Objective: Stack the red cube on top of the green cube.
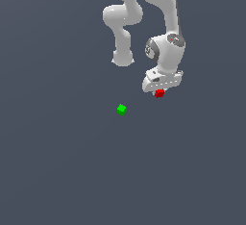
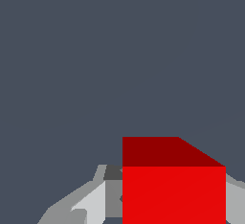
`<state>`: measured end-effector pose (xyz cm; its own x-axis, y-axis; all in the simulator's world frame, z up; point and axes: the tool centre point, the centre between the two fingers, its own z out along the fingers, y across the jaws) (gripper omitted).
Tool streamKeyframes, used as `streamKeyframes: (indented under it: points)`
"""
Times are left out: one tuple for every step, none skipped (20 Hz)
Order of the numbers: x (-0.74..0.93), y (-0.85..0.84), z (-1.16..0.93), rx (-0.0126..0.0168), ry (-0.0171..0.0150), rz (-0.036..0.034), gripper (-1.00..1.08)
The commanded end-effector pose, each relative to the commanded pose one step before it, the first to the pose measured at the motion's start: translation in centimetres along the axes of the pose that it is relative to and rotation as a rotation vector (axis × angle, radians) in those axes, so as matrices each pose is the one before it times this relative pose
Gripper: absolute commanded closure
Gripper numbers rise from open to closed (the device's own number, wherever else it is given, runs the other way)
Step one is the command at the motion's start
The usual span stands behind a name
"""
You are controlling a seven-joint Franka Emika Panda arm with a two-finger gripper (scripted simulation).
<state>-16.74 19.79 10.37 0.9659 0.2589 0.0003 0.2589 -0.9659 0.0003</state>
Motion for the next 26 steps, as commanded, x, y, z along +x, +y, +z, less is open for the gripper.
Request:
streamKeyframes:
  points:
    - [0.01,-0.006,-0.942,0.00043,-0.00054,0.0002,1.08]
    - [0.016,-0.008,-0.246,0.0,0.0,0.0,1.08]
    - [0.015,-0.007,-0.191,0.0,0.0,0.0,1.08]
    - [0.012,-0.005,-0.136,0.0,0.0,0.0,1.08]
    - [0.008,-0.003,-0.081,0.0,0.0,0.0,1.08]
    - [0.005,0.022,-0.033,0.00025,0.00009,0.00041,1.08]
    - [0.005,0.003,0.142,-0.00003,0.00069,-0.00001,1.08]
    - [-0.001,0.033,0.009,0.0,0.0,0.0,1.08]
    - [-0.002,0.098,0.026,0.0,0.0,0.0,1.08]
    - [-0.003,0.164,0.043,0.0,0.0,0.0,1.08]
    - [-0.004,0.23,0.06,0.0,0.0,0.0,1.08]
    - [-0.005,0.295,0.077,0.0,0.0,0.0,1.08]
    - [-0.005,0.36,0.094,0.0,0.0,0.0,1.08]
    - [-0.006,0.425,0.111,0.0,0.0,0.0,1.08]
    - [-0.006,0.49,0.128,0.0,0.0,0.0,1.08]
    - [-0.006,0.554,0.145,0.0,0.0,0.0,1.08]
    - [-0.006,0.618,0.162,0.0,0.0,0.0,1.08]
    - [-0.004,0.68,0.189,-0.00066,-0.00017,0.00011,1.08]
    - [-0.005,0.745,0.195,0.0,0.0,0.0,1.08]
    - [-0.005,0.808,0.212,0.0,0.0,0.0,1.08]
    - [-0.003,0.871,0.229,0.0,0.0,0.0,1.08]
    - [-0.002,0.934,0.246,0.0,0.0,0.0,1.08]
    - [0.002,0.99,0.267,-0.00068,-0.00009,0.00001,1.08]
    - [0.005,1.059,0.28,0.0,0.0,0.0,1.08]
    - [0.01,1.121,0.297,0.0,0.0,0.0,1.08]
    - [0.016,1.146,0.304,0.0,0.0,0.0,1.08]
